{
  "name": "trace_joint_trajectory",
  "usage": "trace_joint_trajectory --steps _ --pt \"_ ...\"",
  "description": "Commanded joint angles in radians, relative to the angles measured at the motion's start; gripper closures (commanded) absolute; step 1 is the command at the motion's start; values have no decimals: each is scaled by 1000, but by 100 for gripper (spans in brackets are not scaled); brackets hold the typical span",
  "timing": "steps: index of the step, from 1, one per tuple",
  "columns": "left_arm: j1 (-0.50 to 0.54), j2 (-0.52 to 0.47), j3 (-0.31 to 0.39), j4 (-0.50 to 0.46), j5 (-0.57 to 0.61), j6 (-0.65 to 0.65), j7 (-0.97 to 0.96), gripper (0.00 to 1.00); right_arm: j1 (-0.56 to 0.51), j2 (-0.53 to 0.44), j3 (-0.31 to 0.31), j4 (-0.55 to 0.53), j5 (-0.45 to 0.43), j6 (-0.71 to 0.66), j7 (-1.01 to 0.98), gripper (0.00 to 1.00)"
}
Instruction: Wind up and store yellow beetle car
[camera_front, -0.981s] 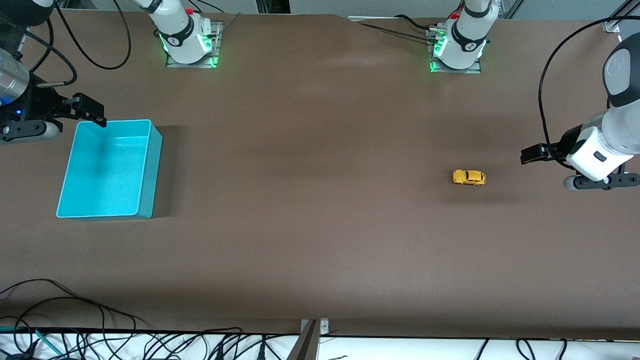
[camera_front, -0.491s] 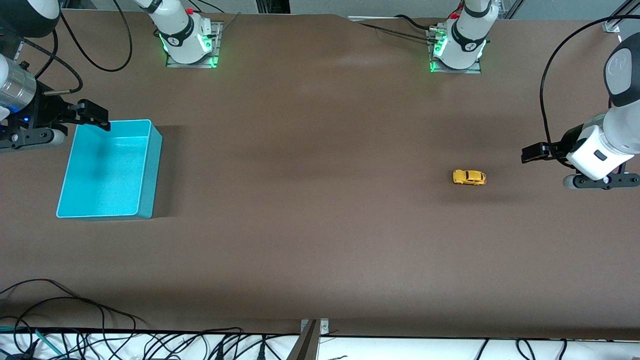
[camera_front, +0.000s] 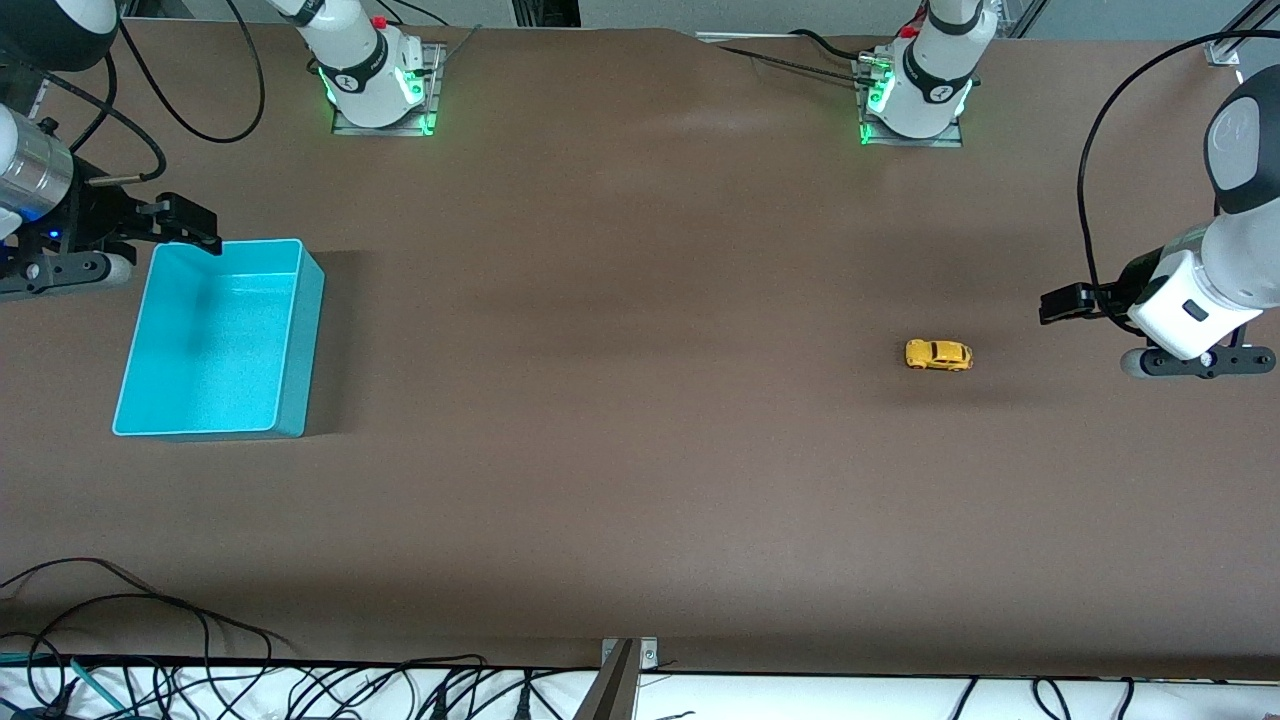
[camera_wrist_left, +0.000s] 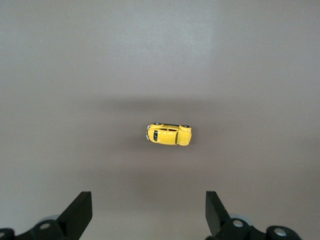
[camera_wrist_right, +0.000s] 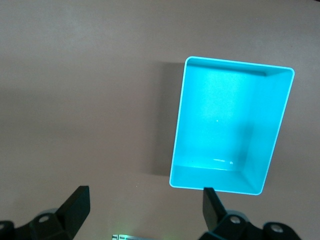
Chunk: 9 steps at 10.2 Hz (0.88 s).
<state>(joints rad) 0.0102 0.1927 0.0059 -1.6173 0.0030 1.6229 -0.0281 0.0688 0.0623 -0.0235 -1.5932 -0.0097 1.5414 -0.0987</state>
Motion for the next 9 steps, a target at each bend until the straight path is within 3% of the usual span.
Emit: trace_joint_trajectory --steps 1,9 --pt "-7 5 11 17 -18 -28 28 0 -3 -6 -1 18 -1 -24 -16 0" --pt "-12 8 11 17 -20 -28 25 0 -3 -1 -4 16 -1 -14 -15 0"
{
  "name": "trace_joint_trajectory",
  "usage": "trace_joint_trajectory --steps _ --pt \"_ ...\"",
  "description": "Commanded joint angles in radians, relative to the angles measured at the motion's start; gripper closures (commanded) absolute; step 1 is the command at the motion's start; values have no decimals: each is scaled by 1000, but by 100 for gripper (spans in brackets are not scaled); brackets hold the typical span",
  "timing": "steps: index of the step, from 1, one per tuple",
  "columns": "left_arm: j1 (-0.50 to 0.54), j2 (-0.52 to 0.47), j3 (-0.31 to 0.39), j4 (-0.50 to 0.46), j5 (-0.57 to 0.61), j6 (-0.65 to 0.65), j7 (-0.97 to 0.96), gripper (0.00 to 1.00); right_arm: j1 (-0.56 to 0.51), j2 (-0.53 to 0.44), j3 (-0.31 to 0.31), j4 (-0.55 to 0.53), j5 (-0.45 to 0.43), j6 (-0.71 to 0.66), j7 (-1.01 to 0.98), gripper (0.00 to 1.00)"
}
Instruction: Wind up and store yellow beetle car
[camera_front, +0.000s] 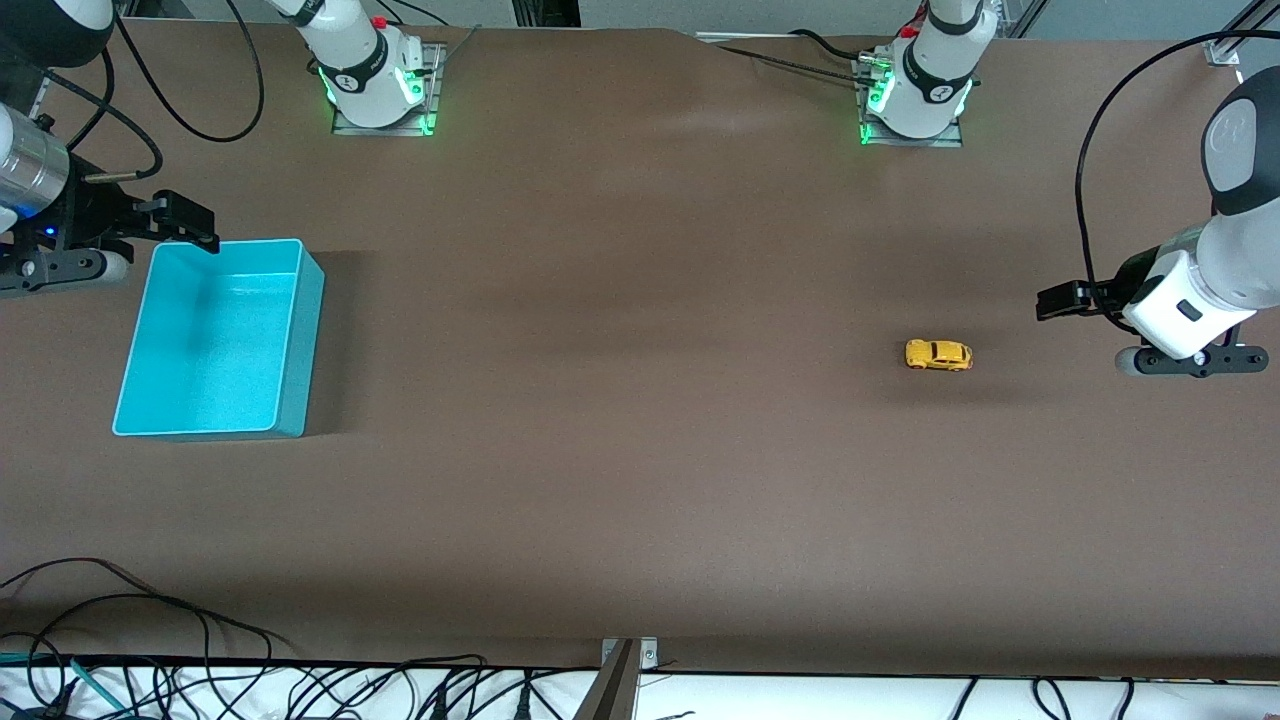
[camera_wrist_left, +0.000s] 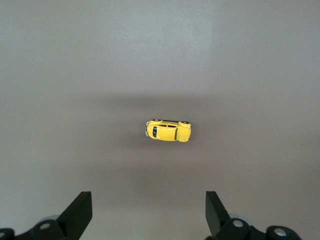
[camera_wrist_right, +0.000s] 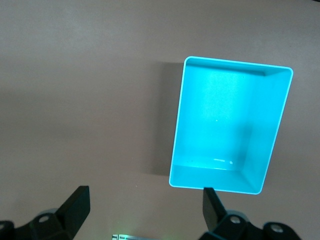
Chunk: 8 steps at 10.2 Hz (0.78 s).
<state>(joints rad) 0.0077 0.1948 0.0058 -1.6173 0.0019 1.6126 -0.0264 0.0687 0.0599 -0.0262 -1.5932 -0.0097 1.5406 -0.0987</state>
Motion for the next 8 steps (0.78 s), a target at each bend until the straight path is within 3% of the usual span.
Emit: trace_joint_trajectory --steps 1,7,8 --pt "-9 6 10 17 -19 -17 20 0 -3 2 0 15 -1 -13 -15 0" --pt "1 6 11 14 -53 -19 -18 0 -3 3 -1 15 0 -13 -15 0" --pt "1 6 11 11 -53 -19 -92 0 -3 3 -1 15 0 -13 -15 0"
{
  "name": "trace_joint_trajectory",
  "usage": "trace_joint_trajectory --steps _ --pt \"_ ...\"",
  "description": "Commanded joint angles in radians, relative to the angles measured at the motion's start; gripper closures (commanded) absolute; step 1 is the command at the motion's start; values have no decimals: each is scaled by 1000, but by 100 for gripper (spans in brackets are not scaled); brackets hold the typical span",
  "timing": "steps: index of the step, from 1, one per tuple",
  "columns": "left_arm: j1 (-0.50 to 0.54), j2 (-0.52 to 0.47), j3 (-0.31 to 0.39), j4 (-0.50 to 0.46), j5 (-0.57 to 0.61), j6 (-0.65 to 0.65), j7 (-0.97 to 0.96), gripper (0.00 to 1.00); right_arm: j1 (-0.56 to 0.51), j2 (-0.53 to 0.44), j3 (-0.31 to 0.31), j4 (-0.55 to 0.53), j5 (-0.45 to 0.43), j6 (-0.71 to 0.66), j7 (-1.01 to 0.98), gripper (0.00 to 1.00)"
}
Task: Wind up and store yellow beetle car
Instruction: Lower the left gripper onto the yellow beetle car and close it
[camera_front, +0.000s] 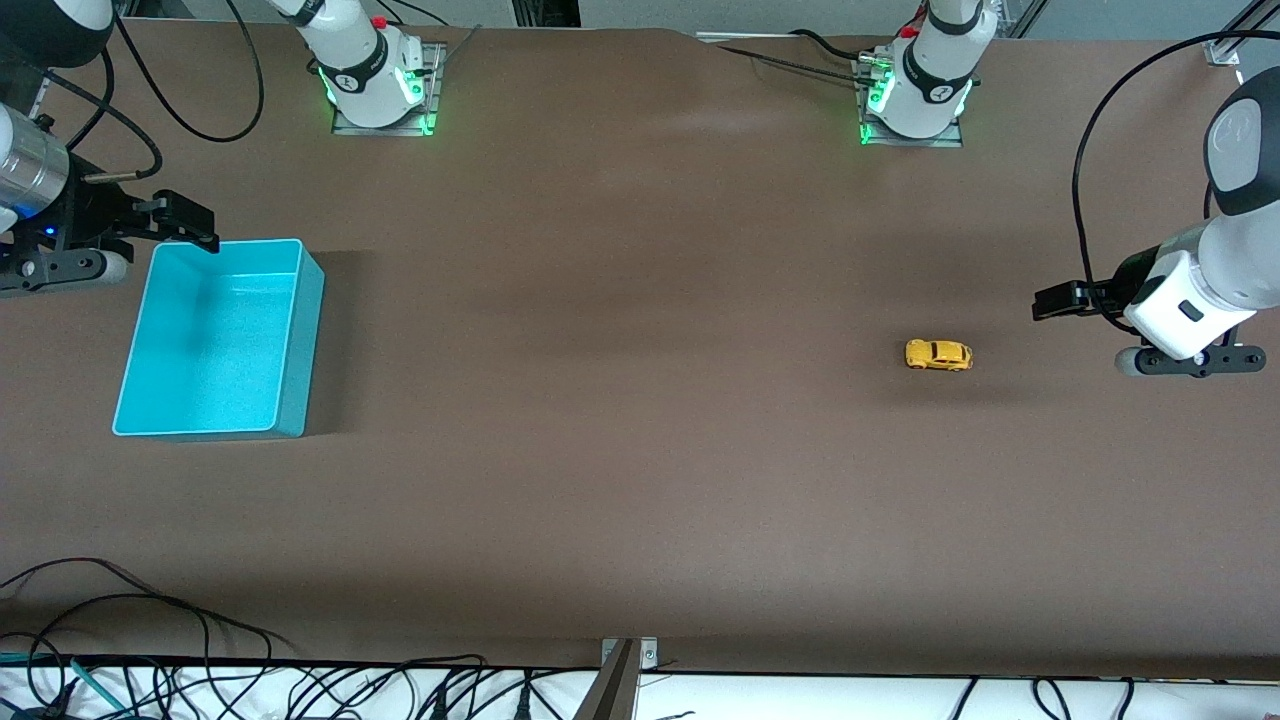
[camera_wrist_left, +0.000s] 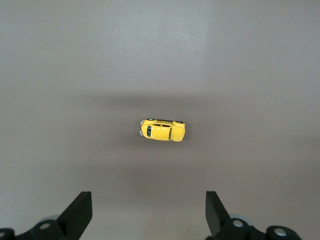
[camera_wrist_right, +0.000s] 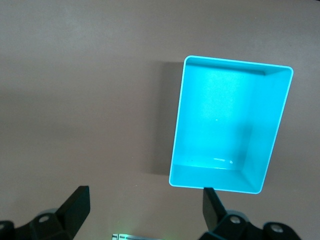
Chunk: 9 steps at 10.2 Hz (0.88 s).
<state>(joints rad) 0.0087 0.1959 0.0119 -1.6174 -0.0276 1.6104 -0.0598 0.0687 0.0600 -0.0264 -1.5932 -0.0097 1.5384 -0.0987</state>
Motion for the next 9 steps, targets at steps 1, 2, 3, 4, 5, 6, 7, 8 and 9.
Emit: trace_joint_trajectory --steps 1,2,3,4,5,6,7,8,9 --pt "0 14 5 7 -23 -17 -136 0 -3 3 -1 15 0 -14 -15 0" --pt "0 26 5 7 -23 -17 -235 0 -3 3 -1 15 0 -18 -15 0" --pt "4 39 5 5 -23 -15 -336 0 -3 1 -1 13 2 -23 -15 0" --pt "4 46 7 -18 -22 -6 -454 0 -3 1 -1 12 0 -26 -15 0" --pt "8 60 7 -25 -23 18 -553 0 -3 1 -1 12 0 -29 -15 0" --pt "13 79 7 -39 -22 60 -700 0 -4 1 -1 12 0 -29 -15 0" --pt "13 92 7 -80 -17 128 -867 0 -3 1 -1 12 0 -30 -15 0" --pt "13 94 7 -145 -15 197 -993 0 -4 1 -1 12 0 -29 -15 0" --pt "14 105 7 -189 -18 263 -1115 0 -3 3 -1 12 0 -29 -13 0"
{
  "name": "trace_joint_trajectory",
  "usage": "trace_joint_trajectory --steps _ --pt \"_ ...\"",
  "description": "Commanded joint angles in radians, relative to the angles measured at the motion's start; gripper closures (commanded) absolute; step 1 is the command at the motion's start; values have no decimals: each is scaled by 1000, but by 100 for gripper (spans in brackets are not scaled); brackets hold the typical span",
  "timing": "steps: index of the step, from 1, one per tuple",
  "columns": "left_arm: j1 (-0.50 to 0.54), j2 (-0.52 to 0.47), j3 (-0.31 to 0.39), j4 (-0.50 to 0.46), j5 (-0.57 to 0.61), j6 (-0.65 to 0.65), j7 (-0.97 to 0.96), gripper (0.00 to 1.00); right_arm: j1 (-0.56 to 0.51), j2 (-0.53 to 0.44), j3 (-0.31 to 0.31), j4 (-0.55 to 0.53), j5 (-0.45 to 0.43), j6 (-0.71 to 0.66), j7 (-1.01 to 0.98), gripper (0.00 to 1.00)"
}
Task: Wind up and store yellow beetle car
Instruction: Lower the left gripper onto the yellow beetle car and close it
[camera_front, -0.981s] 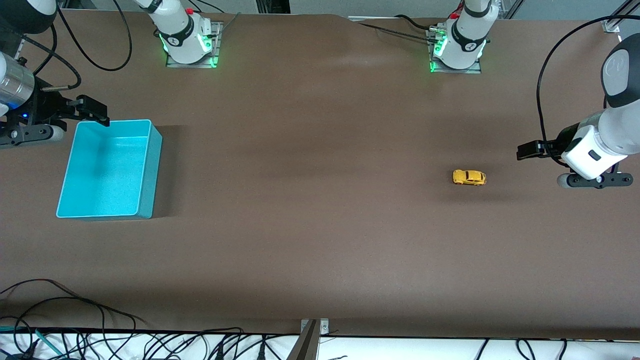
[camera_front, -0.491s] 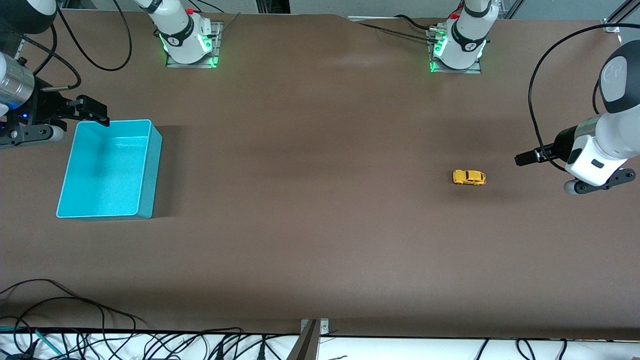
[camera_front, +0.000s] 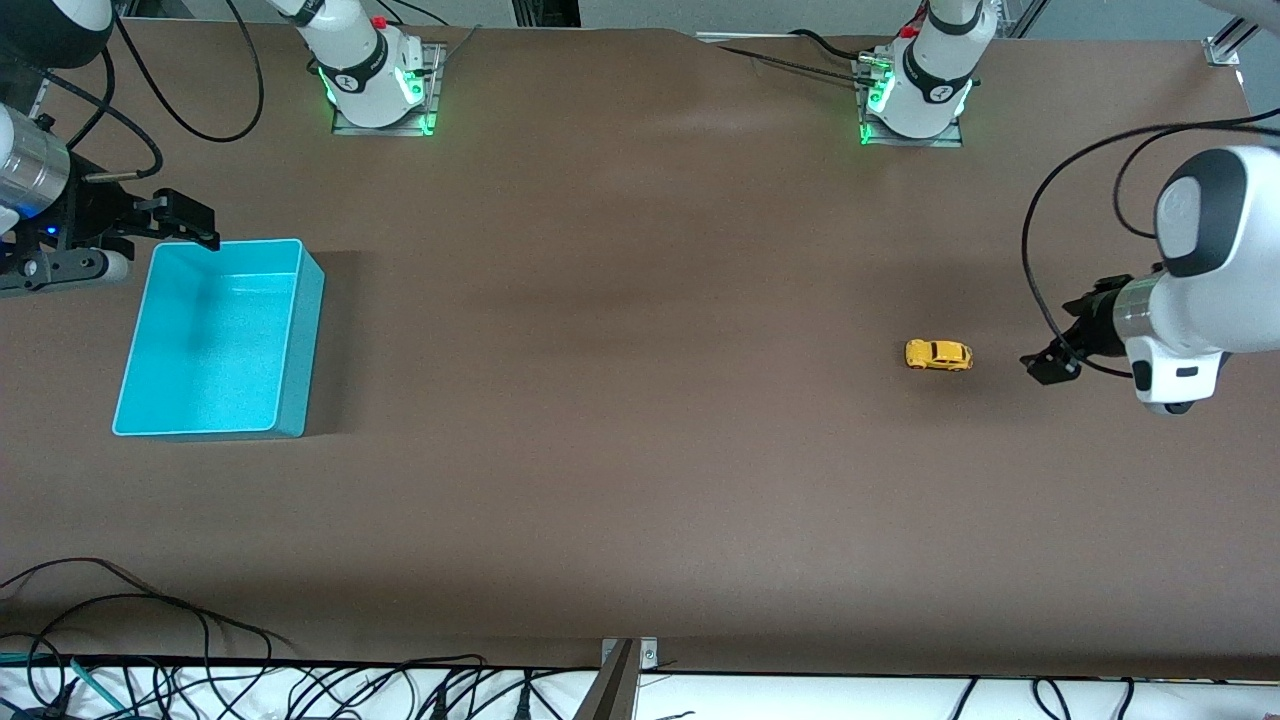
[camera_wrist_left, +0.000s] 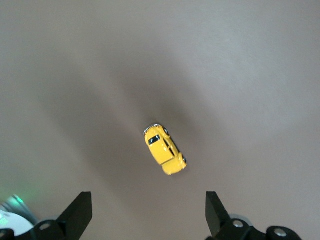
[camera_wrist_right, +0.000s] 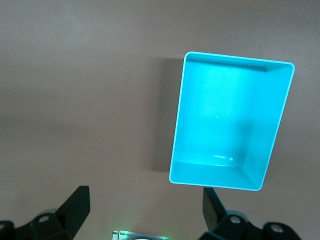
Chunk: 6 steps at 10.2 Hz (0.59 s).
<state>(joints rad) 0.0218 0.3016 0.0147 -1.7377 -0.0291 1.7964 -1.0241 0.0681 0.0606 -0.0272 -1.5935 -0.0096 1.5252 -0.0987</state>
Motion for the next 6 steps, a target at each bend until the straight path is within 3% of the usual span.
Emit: trace_joint_trajectory --steps 1,3,6 --pt "1 28 4 -86 -20 142 -251 0 -2 2 0 13 2 -13 -12 0" --pt "-2 86 2 -103 -23 208 -387 0 -2 2 0 12 2 -17 -13 0" --pt "-2 74 -10 -241 -23 407 -459 0 -2 2 0 12 2 -16 -12 0"
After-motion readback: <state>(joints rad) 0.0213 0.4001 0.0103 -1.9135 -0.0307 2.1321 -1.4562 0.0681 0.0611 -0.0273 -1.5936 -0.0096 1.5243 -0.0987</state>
